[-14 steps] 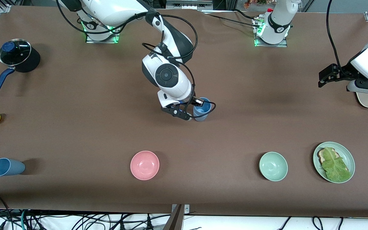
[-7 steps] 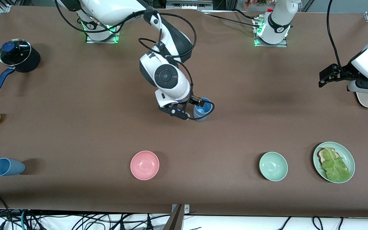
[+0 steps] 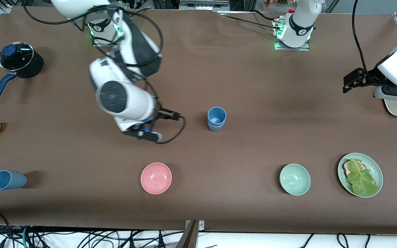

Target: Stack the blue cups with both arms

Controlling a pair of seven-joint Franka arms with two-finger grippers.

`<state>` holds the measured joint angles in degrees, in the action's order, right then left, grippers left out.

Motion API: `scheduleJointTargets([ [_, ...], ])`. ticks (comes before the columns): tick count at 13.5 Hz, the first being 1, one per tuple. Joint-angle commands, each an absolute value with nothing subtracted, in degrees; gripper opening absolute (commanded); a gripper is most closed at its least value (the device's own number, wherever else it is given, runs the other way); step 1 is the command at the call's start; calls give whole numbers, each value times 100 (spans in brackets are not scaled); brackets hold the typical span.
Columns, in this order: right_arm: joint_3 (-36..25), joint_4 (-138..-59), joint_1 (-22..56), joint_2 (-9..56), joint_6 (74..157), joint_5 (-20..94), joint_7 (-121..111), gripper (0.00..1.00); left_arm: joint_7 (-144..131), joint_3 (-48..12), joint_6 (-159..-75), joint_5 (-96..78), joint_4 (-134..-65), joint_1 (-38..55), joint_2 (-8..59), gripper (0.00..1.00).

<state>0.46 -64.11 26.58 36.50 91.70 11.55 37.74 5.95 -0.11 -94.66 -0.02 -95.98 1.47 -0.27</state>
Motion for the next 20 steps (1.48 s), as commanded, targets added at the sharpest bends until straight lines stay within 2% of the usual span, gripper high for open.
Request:
scheduleJointTargets([
  [1, -516, -7223, 2689, 3008, 9106, 1231, 2913, 100, 677, -53, -9361, -149, -9519, 88, -44, 100],
  [6, -1484, -7348, 2689, 2795, 8570, 1178, 1566, 100, 677, -53, -9299, -158, -9501, 114, 35, 100],
  [10, -1784, -7487, 2463, 2551, 8455, 837, 1046, 100, 685, -44, -9281, -150, -9492, 114, 35, 100],
  [11, -1628, -7775, 2217, 2305, 8507, 635, 1037, 100, 686, -44, -9273, -149, -9492, 106, 35, 100],
  [13, -804, -8591, 1463, 1577, 9006, 230, 976, 100, 694, -44, -9272, -149, -9492, 97, 35, 100],
  [15, -589, -9226, 1161, 882, 9411, 185, 967, 100, 694, -44, -9264, -141, -9492, 105, 35, 100],
  [18, -221, -9894, 574, -207, 9396, 220, 976, 100, 686, -53, -9264, -141, -9431, 123, 44, 100],
  [20, 69, -10116, 204, -553, 9317, 176, 801, 100, 686, -53, -9264, -149, -9404, 132, 53, 100],
])
